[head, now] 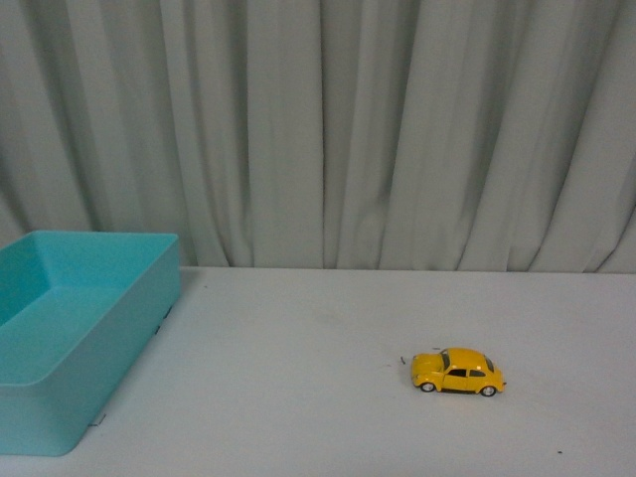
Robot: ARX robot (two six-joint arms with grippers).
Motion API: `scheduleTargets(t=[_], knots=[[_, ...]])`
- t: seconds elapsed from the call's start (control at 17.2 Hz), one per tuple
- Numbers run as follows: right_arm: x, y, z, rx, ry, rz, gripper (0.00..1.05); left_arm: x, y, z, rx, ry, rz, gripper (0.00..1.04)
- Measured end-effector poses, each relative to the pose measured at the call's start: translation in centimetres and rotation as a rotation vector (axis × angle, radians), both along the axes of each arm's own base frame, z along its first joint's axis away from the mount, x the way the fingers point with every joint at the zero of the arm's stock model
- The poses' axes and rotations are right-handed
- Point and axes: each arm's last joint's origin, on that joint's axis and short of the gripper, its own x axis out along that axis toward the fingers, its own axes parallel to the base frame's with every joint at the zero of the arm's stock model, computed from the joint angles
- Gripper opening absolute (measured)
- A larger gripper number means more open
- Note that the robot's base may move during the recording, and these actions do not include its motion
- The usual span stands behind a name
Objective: Wind up and store yellow beetle toy
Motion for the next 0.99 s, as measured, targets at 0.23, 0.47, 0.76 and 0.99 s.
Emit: scheduleTargets(t=[0.23, 0.47, 0.76, 0.99], knots=[[0.0, 0.0, 0.0, 0.0, 0.0, 0.0, 0.98, 0.0, 0.0, 0.0, 0.0, 0.0, 0.0, 0.98], [0.0, 0.0, 0.0, 0.0, 0.0, 0.0, 0.98, 0.0, 0.0, 0.0, 0.0, 0.0, 0.0, 0.98], [0.0, 0.0, 0.0, 0.0, 0.0, 0.0, 0.98, 0.0, 0.0, 0.0, 0.0, 0.0, 0.0, 0.98], [0.0, 0.0, 0.0, 0.0, 0.0, 0.0, 0.98, 0.0, 0.0, 0.0, 0.0, 0.0, 0.0, 0.98]])
